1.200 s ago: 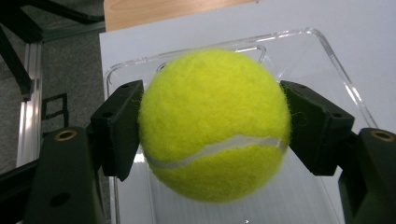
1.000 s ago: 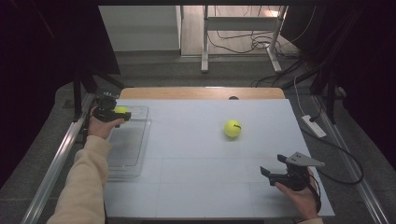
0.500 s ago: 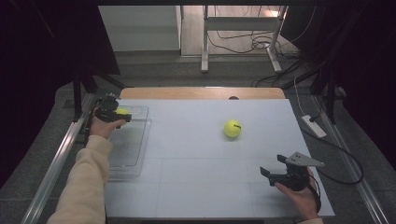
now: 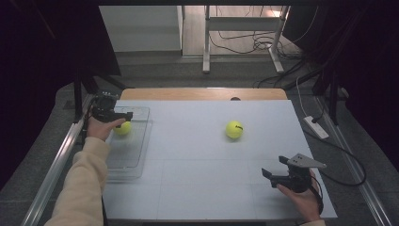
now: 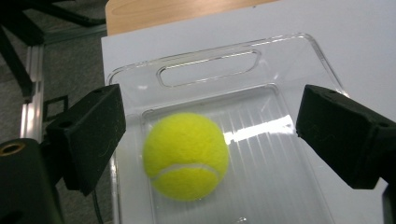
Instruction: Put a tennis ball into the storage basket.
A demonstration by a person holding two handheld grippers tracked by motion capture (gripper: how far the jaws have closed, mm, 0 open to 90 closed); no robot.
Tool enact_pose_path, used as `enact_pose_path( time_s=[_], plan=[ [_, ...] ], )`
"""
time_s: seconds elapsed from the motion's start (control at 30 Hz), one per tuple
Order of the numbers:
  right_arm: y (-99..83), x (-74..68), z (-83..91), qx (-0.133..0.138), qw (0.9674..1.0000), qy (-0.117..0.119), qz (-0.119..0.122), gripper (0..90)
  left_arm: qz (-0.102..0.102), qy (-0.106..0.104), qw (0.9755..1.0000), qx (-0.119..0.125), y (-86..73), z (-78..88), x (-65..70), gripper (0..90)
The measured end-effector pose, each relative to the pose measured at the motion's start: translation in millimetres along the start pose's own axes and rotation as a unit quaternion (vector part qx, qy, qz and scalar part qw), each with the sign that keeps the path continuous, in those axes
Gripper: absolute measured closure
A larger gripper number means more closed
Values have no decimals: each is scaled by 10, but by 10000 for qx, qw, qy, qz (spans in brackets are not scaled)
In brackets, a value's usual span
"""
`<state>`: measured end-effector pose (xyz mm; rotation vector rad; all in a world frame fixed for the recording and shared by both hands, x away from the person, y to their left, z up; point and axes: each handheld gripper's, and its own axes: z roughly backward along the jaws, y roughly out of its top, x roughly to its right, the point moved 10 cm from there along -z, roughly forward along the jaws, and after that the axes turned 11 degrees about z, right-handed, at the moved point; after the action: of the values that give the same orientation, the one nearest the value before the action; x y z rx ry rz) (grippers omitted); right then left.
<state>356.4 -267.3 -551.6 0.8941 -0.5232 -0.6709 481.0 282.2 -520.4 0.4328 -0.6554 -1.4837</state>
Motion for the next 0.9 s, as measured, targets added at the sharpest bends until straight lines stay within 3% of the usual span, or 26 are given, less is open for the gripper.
enact_pose_path(
  time_s=[0.47,0.7,0.77,0.8,0.87,0.9],
  plan=[
    [-7,1,-10,-13,10000,15,-9,115,-159,-720,9970,256,-30,252,209,84],
    [-4,10,-34,-13,10000,23,-36,115,-305,-1043,9931,447,-48,387,397,81],
    [-6,18,-48,-29,10000,23,-18,115,-321,-1268,9901,502,-48,441,485,82],
    [-6,18,-48,-29,10000,23,-18,115,-321,-1268,9901,502,-48,441,485,82],
    [-10,22,-51,-46,10000,14,-12,115,-405,-1454,9870,549,-61,480,584,80],
    [-10,22,-51,-46,10000,14,-12,115,-405,-1454,9870,549,-61,480,584,81]
  ],
)
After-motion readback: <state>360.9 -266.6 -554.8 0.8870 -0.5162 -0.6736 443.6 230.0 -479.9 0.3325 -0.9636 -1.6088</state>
